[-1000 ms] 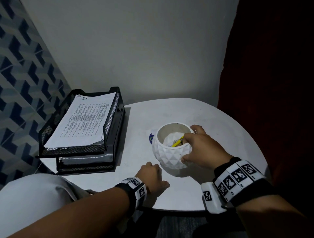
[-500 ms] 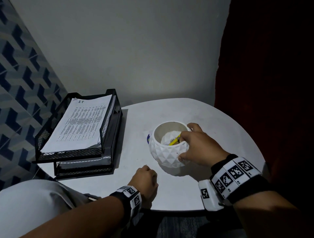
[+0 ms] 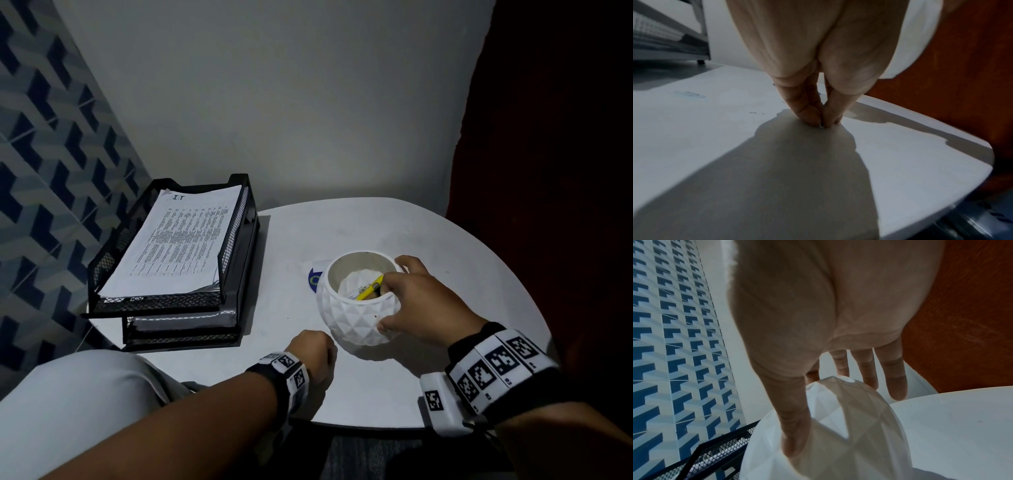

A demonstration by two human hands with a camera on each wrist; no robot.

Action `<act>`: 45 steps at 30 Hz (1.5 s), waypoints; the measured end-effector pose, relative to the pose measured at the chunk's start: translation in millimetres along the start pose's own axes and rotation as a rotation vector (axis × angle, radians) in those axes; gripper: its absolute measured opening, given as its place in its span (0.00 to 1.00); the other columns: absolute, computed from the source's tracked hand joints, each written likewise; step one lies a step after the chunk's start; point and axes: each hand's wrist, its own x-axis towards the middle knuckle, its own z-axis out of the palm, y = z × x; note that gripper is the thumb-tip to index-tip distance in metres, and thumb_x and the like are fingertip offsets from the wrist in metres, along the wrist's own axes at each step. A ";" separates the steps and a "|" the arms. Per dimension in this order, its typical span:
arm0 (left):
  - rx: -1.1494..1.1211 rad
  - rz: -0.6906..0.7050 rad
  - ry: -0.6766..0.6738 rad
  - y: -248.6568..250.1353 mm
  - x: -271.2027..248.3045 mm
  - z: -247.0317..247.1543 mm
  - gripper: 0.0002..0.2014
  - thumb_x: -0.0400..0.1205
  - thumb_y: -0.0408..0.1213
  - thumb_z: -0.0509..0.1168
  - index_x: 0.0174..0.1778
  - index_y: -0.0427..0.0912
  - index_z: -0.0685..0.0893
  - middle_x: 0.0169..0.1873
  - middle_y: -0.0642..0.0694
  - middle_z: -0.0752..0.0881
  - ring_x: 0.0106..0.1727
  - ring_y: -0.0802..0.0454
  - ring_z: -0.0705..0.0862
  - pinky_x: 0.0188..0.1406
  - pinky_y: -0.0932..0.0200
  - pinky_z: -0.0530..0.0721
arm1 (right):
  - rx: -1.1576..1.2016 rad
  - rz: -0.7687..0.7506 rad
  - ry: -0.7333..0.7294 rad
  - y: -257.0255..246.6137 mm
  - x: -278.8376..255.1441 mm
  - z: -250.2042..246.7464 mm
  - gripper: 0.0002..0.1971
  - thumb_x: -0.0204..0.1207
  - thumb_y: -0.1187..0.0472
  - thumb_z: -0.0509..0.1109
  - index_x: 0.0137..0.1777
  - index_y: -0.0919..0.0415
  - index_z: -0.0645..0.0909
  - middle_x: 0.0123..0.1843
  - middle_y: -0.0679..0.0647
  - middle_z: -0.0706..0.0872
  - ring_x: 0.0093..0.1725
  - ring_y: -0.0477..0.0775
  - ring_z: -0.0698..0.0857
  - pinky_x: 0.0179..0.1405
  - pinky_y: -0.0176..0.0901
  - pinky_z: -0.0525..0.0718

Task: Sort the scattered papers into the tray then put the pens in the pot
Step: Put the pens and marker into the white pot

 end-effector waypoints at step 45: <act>-0.363 -0.066 0.269 -44.9 13.2 -115.5 0.05 0.76 0.37 0.73 0.35 0.49 0.89 0.39 0.50 0.93 0.45 0.53 0.90 0.50 0.58 0.87 | 0.018 -0.024 -0.043 -0.1 0.8 4.1 0.24 0.59 0.46 0.86 0.37 0.35 0.70 0.86 0.46 0.57 0.77 0.58 0.76 0.64 0.49 0.82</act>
